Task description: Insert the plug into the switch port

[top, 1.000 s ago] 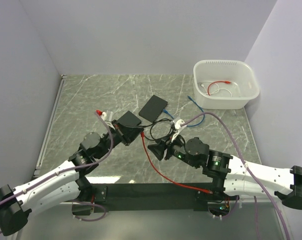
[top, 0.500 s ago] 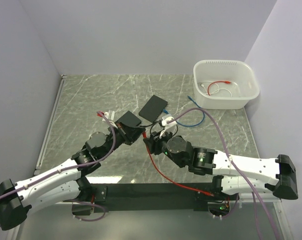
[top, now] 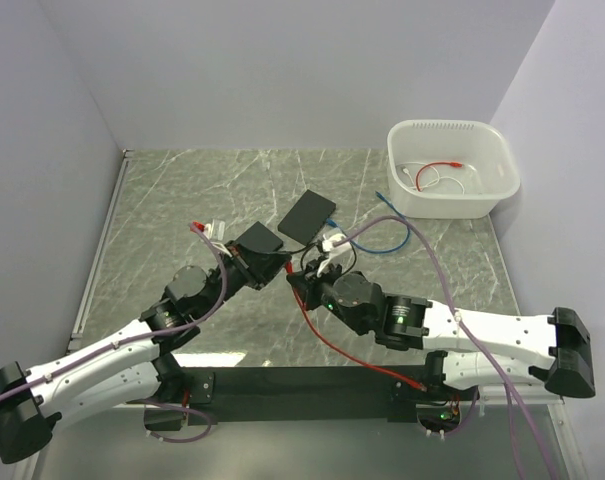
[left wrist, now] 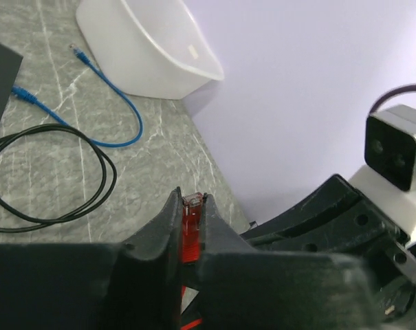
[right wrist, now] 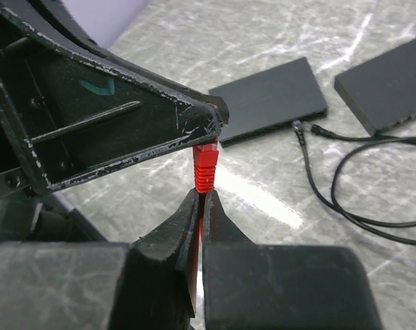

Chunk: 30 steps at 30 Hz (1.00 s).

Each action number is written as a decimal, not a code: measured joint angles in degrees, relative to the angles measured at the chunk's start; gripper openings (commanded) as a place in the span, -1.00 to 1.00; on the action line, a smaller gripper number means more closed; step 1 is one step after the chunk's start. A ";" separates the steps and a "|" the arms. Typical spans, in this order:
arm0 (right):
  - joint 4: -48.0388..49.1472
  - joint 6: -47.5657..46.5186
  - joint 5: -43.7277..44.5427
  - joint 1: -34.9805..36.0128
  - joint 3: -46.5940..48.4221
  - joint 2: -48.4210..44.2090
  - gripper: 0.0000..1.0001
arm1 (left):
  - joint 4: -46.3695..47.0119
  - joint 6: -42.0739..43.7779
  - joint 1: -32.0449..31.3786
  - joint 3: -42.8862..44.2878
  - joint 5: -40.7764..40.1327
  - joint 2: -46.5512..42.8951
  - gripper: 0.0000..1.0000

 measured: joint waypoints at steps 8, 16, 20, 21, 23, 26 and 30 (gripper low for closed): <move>10.23 3.61 -19.91 -11.30 -11.54 -12.11 -1.00 | 6.05 4.31 -0.09 -4.76 5.25 -8.41 0.48; 23.91 10.01 -48.02 -18.29 -17.88 -13.99 -1.00 | 16.44 8.50 -0.11 -8.90 12.85 -14.05 0.39; 30.21 11.69 -56.28 -18.29 -17.88 -13.70 -1.00 | 19.32 9.09 -0.11 -9.53 15.26 -12.66 0.32; 31.04 11.82 -57.22 -18.29 -17.88 -13.70 -1.00 | 19.54 9.14 -0.11 -9.53 15.69 -12.17 0.30; 32.15 12.20 -59.04 -18.29 -17.88 -13.70 -1.00 | 20.09 9.14 -0.11 -9.53 16.37 -11.30 0.27; 33.57 12.66 -60.30 -18.29 -17.88 -13.44 -1.00 | 21.88 9.09 -0.11 -9.53 17.97 -9.86 0.23; 35.01 13.46 -61.11 -18.34 -17.88 -12.33 -1.00 | 24.37 9.05 -0.11 -9.53 19.87 -8.07 0.21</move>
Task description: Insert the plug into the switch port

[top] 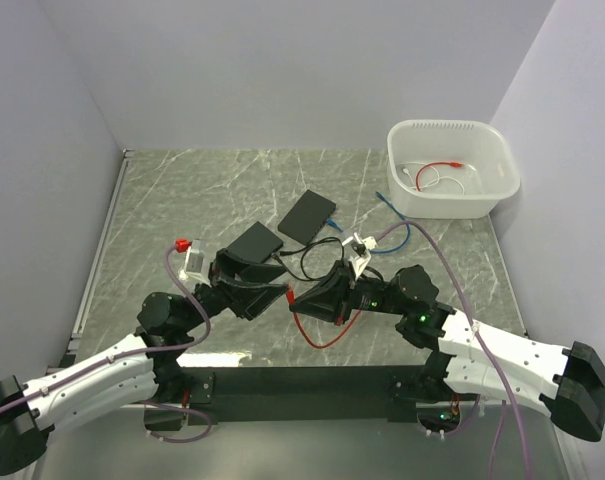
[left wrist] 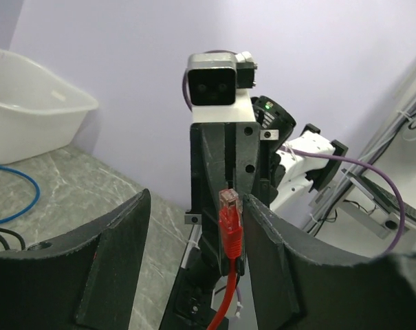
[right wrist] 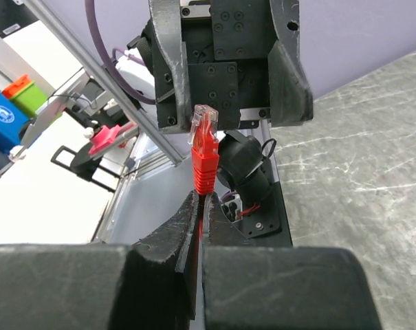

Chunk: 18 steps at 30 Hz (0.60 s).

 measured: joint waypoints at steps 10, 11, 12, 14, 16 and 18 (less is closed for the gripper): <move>0.59 0.24 -0.59 -0.07 0.00 0.72 -1.00 | 2.40 -0.31 0.00 0.00 3.58 1.88 -0.19; 0.50 0.17 -0.57 -0.07 0.00 0.83 -1.00 | 2.47 -0.33 0.00 0.00 3.78 1.88 -0.32; 0.48 0.17 -0.50 -0.07 0.00 0.98 -1.00 | 2.62 -0.39 0.00 0.00 3.93 1.90 -0.33; 0.46 0.17 -0.46 -0.17 0.00 1.20 -1.00 | 3.15 -0.26 0.00 0.00 4.39 2.19 -0.44; 0.42 0.17 -0.46 -0.22 0.00 1.25 -1.00 | 3.78 -0.24 0.00 0.02 4.83 2.71 -0.32; 0.35 0.15 -0.48 -0.28 0.00 1.27 -1.00 | 4.13 -0.11 0.00 0.04 5.07 3.28 -0.16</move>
